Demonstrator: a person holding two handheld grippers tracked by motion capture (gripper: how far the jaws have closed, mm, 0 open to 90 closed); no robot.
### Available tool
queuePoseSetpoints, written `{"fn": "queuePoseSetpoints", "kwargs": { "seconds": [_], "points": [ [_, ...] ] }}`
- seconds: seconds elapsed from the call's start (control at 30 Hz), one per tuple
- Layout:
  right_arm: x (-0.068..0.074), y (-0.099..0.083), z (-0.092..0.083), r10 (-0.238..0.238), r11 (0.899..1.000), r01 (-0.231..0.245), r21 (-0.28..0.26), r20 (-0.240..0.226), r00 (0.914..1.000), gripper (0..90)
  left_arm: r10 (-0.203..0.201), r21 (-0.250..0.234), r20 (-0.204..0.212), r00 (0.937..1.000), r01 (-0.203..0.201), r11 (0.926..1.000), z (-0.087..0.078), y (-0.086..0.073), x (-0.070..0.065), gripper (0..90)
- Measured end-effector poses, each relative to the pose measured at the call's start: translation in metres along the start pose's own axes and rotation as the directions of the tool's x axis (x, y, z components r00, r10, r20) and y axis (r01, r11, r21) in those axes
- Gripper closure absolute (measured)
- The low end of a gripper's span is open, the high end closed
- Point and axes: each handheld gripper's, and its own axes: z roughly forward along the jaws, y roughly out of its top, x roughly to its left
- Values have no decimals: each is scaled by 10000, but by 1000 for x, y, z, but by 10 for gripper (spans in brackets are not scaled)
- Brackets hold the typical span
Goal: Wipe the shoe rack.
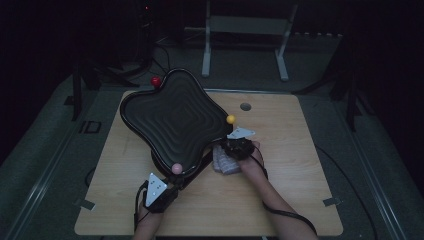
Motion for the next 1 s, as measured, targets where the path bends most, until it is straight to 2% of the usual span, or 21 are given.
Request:
{"fn": "queuePoseSetpoints", "kwargs": {
  "seconds": [0.07,0.1,0.27,0.3,0.4,0.53,0.6,0.63,0.7,0.77,0.8,0.83,0.87,0.9,0.97,1.0],
  "points": [
    [-1,2,-1,56,9999,-56,-94,38,10000,700,-78,-2,139,9999,78,10000,0,0,1,746],
    [-2,4,1,-162,9998,167,-139,400,9991,700,-72,-6,160,9998,72,10000,0,0,2,746],
    [3,-2,5,-584,9983,578,100,758,9954,705,-132,-71,83,9999,132,9999,-3,-2,3,746],
    [3,-3,4,-557,9984,550,116,713,9959,706,-111,-102,5,9999,111,9999,-5,-3,4,746],
    [3,-8,-4,-69,9999,73,-98,405,9992,709,-115,-184,-277,9996,110,9998,-10,-5,7,746],
    [8,-19,-22,-221,9987,213,-463,-178,9996,709,-336,-294,-729,9968,315,9991,-16,-9,17,744],
    [6,-25,-30,-177,9986,172,-492,-92,9998,709,-308,-314,-1154,9928,273,9991,-18,-10,21,744],
    [4,-26,-32,-164,9987,161,-478,-70,9998,709,-272,-298,-1197,9924,238,9993,-19,-10,24,743],
    [0,-28,-36,-32,9981,29,-610,-44,10000,709,-225,-329,-1087,9938,190,9993,-21,-11,31,743],
    [-2,-29,-39,21,9972,-26,-743,-72,10000,708,-124,-341,-659,9977,102,9994,-22,-12,38,741],
    [-2,-29,-40,-33,9966,28,-820,-57,10000,708,-12,-345,-536,9986,-6,9994,-23,-13,41,732],
    [-1,-28,-40,-99,9961,94,-882,-54,9999,708,284,-363,-497,9984,-303,9989,-24,-13,44,736],
    [0,-28,-40,-157,9947,148,-1013,-87,9998,708,316,-350,-380,9988,-329,9988,-25,-13,48,737],
    [0,-27,-40,-208,9936,197,-1115,-82,9998,707,156,-317,-154,9998,-160,9994,-26,-13,52,738],
    [2,-26,-41,-259,9898,247,-1400,-66,9996,707,170,-327,-45,9998,-172,9993,-28,-14,59,741],
    [3,-25,-41,-300,9871,293,-1573,-21,9995,706,-24,-357,198,9998,31,9994,-29,-14,63,743]
  ]
}}
